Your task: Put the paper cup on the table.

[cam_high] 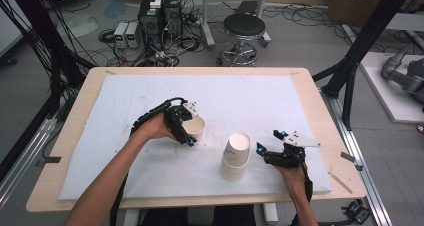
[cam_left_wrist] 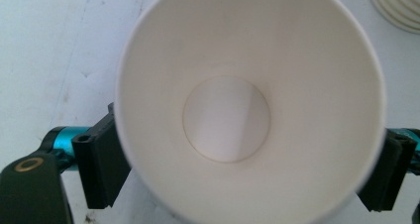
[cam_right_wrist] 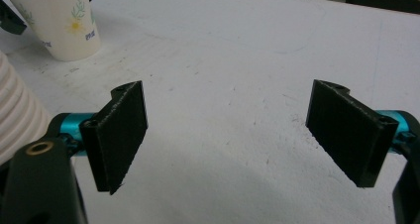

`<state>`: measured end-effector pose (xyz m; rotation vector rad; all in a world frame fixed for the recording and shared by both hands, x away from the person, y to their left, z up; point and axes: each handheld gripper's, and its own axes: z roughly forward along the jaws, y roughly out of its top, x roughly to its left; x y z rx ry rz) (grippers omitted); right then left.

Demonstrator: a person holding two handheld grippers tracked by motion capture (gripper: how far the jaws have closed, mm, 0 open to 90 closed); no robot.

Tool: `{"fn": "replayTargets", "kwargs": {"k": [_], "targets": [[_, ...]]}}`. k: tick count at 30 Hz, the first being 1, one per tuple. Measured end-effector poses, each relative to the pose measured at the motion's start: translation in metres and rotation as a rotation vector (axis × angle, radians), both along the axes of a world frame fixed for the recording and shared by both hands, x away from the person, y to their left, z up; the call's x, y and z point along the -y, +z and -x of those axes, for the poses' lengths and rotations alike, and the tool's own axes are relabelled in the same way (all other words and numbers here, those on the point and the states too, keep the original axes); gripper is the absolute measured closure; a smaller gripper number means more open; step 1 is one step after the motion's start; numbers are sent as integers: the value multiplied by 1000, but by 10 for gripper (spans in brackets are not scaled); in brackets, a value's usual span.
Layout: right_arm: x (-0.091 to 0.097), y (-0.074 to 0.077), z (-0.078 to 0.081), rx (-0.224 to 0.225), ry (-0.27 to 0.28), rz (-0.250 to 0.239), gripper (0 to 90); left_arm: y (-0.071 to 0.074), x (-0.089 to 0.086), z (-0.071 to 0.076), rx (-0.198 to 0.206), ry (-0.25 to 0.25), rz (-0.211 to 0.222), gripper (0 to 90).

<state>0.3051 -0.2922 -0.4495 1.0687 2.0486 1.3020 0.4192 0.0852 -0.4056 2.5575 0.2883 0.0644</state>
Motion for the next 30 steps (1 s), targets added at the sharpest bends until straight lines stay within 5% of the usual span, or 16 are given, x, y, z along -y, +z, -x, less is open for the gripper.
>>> {"fn": "replayTargets", "kwargs": {"k": [4,8,9,12,14,15,19,26,30], "targets": [[0,0,0,4,0,-3,164,-1,-15,6,7,17,10,126],[0,0,0,3,2,-3,163,3,-38,15,24,61,61,128],[1,0,0,2,1,-5,163,4,-51,21,32,84,104,128],[1,0,0,2,1,-6,164,6,-63,28,58,100,117,128],[1,0,0,12,2,0,164,6,-74,35,81,125,152,127],[1,0,1,15,3,1,164,6,-88,44,105,169,204,126],[1,0,1,6,1,-12,163,3,-105,55,126,225,270,126],[2,0,3,31,-1,-14,163,-16,-128,84,201,323,412,126],[2,0,4,34,-4,-16,163,-31,-145,103,234,413,530,126]]}}
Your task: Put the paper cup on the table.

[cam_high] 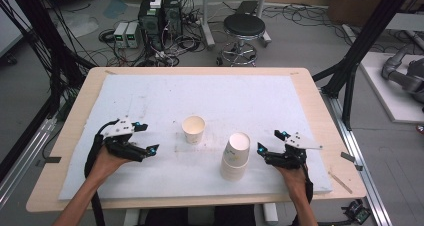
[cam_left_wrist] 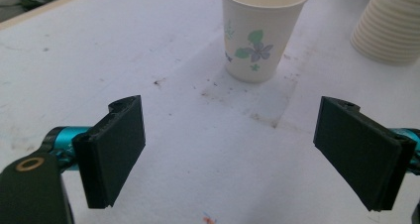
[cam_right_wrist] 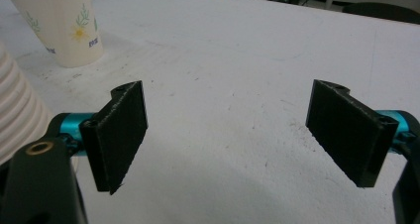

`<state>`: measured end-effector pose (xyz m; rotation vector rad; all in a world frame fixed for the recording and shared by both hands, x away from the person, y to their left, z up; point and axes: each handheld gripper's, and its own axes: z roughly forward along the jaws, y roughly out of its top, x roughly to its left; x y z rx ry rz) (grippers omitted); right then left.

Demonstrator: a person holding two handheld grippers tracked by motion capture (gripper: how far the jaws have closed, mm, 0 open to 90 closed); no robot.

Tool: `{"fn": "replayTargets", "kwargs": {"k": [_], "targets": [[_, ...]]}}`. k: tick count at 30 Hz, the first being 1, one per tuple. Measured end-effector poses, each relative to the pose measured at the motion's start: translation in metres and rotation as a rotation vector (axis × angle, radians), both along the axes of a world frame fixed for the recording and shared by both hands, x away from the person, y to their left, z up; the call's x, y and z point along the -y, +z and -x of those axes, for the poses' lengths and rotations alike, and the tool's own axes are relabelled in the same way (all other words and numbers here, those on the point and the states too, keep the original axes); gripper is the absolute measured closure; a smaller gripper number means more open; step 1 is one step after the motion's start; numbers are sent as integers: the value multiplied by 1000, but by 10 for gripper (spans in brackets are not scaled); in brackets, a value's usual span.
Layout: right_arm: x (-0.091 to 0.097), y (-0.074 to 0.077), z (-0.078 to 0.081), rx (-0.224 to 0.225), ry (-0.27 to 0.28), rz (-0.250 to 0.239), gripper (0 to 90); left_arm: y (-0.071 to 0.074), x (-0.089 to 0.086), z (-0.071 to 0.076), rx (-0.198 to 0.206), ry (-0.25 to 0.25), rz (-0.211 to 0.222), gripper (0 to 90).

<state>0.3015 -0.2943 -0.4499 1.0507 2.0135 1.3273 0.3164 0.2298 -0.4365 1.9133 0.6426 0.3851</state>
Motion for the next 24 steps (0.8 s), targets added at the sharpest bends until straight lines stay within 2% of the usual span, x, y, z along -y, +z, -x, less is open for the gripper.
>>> {"fn": "replayTargets", "kwargs": {"k": [5,8,9,10,13,19,24], "targets": [[0,0,1,6,5,-1,163,-17,-18,16,16,86,63,126],[0,0,1,2,7,-4,163,-21,-22,23,38,125,65,126],[0,0,1,1,8,-7,163,-22,-22,27,46,147,87,126],[0,0,1,1,8,-7,163,-22,-22,27,46,147,87,126],[1,0,1,8,7,-10,163,-25,-22,34,95,196,74,126],[1,0,1,1,11,-8,164,-26,-22,37,117,221,75,126],[0,0,1,2,9,-6,164,-27,-21,35,105,231,61,126]]}}
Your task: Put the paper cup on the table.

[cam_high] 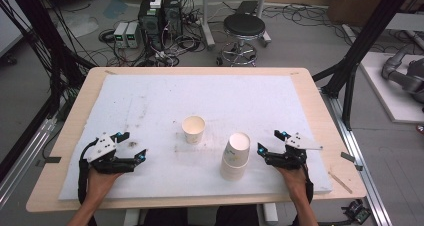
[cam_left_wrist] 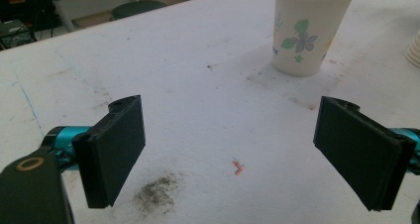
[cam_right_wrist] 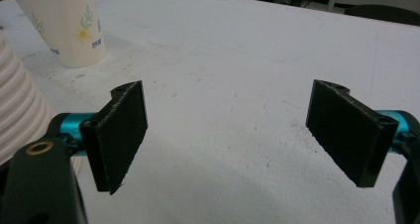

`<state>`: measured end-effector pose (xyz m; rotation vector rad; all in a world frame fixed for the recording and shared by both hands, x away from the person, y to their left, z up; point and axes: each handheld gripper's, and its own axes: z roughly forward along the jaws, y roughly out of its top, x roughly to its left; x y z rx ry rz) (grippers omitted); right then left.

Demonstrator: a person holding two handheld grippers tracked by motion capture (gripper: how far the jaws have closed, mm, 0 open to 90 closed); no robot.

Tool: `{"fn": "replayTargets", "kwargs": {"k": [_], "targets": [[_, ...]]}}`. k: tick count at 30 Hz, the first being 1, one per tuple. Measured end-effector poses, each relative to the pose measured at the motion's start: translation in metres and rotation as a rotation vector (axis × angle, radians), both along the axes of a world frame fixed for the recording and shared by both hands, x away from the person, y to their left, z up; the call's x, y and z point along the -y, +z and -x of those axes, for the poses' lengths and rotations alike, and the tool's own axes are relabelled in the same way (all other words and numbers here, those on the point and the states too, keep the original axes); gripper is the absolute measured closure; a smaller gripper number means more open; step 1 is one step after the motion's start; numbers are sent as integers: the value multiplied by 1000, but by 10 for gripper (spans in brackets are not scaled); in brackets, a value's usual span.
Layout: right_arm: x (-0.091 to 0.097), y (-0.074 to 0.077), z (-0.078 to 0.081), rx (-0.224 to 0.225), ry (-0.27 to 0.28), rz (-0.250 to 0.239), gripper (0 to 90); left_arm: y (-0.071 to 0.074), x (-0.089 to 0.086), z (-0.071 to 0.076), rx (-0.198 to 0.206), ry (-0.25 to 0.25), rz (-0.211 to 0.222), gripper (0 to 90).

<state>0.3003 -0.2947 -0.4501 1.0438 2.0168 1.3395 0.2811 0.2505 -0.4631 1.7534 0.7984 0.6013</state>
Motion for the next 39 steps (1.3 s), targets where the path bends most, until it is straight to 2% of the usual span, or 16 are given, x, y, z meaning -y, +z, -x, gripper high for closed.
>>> {"fn": "replayTargets", "kwargs": {"k": [3,8,18,30,39], "targets": [[0,0,1,10,3,0,163,0,-3,-1,-11,13,24,127],[1,0,1,14,5,-7,164,0,-4,-1,-15,14,40,127],[1,0,2,26,7,-6,164,0,-4,-1,-16,19,39,127],[1,0,2,24,9,-8,164,-1,-6,-1,-17,27,59,128],[1,-1,3,34,1,-8,164,0,-5,-1,-9,18,42,128]]}}
